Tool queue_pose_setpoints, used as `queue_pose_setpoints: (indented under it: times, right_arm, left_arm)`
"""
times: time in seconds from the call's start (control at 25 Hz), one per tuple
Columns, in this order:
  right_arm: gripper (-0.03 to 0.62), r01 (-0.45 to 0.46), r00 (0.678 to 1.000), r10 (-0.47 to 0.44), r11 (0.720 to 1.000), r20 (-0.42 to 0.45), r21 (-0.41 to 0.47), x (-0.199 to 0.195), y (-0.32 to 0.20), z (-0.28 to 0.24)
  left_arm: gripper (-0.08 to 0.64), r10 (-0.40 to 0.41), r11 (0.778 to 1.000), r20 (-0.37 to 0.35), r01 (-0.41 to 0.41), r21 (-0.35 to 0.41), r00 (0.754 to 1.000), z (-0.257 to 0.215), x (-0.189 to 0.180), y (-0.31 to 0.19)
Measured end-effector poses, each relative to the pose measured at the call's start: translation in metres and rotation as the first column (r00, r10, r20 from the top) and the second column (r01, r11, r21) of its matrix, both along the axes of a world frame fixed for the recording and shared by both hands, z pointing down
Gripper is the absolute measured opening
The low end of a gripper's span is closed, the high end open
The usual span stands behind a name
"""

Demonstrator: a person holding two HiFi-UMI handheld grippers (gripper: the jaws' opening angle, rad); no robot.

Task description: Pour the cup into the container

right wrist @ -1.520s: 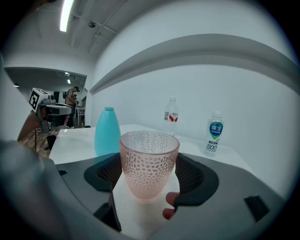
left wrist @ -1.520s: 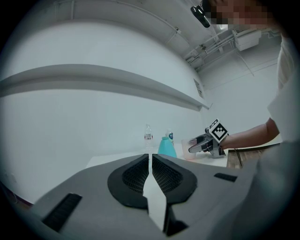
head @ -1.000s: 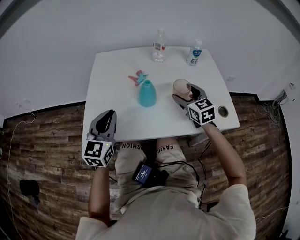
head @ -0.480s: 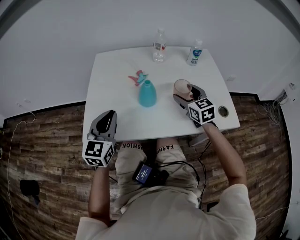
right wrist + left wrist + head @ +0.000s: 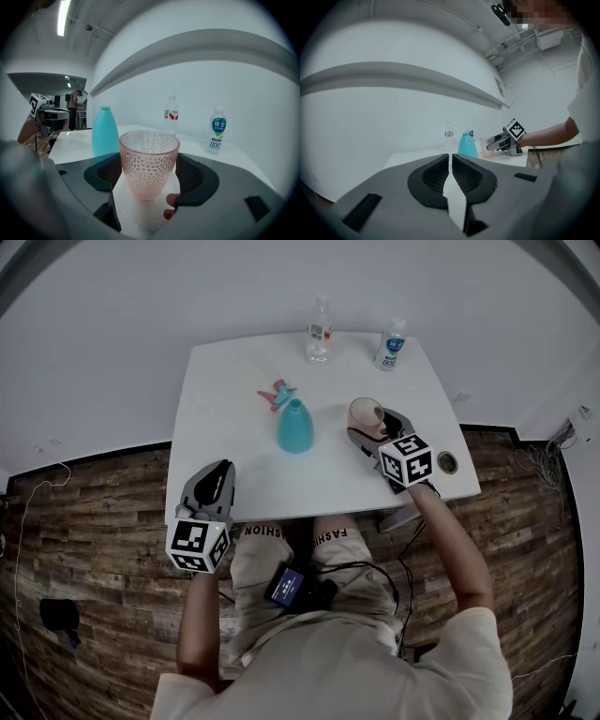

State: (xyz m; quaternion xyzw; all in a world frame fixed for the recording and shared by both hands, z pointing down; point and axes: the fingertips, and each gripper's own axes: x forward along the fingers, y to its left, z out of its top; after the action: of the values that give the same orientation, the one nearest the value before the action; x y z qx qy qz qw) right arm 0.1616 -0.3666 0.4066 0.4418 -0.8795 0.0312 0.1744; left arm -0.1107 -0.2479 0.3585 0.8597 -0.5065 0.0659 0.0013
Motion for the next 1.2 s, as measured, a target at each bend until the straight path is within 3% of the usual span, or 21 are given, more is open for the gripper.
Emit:
queue_pose_setpoints:
  times: [0.4,0.52,1.2]
  right_arm:
    - [0.359,0.035,0.999,-0.034,0.998,-0.004,0.043,-0.001,0.001,-0.002]
    - [0.386,0.038,0.999,-0.037,0.996,-0.005,0.075,0.0,0.004,-0.006]
    - [0.39,0.069,0.98,-0.095,0.986,0.173,0.149,0.002,0.063,-0.064]
  left_arm:
    - [0.028,0.004,1.0,-0.002,-0.004,0.004,1.0,0.0,0.002,0.002]
    - [0.027,0.001,1.0,-0.005,-0.001,0.005,1.0,0.001,-0.001,0.003]
    - [0.028,0.013,1.0,-0.021,-0.013,0.015,1.0,-0.006,0.006,0.008]
